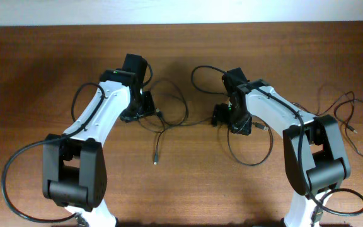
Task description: Untangle cables
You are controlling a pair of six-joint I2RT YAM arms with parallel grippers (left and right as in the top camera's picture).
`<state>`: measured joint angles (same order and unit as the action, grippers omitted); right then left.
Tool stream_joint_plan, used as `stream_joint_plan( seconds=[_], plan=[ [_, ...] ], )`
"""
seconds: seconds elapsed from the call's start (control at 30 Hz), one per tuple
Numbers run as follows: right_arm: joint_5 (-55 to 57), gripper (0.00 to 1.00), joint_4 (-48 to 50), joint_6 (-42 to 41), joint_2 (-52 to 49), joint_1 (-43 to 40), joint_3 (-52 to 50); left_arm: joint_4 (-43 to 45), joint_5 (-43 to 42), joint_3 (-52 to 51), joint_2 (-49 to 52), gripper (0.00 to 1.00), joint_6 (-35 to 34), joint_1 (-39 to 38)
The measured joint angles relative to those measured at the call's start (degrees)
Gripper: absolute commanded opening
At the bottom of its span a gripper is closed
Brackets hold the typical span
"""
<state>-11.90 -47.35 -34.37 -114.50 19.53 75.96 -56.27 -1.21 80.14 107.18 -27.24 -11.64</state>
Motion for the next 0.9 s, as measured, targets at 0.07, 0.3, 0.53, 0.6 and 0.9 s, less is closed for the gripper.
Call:
stream_joint_plan(
  seconds=[0.07,0.3,0.53,0.6,0.9],
  plan=[
    [-4.00,0.89,1.25,1.20,-0.11,-0.02,1.07,-0.52,-0.35,0.02,0.09,0.99,0.17,0.11],
    [-2.64,0.87,-0.20,-6.88,-0.11,0.11,5.90,-3.23,-0.37,0.02,0.09,0.99,0.24,-0.07],
    [4.35,0.57,5.79,-19.96,-0.11,2.91,4.66,-3.50,-0.37,0.02,0.09,0.99,0.24,-0.46],
    [7.54,0.48,6.54,-21.18,-0.11,5.09,4.63,-3.50,-0.37,0.02,0.09,0.99,0.24,-0.46],
    [15.65,0.56,4.63,-27.36,-0.11,9.18,4.59,-3.50,-0.37,0.02,0.09,0.99,0.24,-0.46]
  ],
)
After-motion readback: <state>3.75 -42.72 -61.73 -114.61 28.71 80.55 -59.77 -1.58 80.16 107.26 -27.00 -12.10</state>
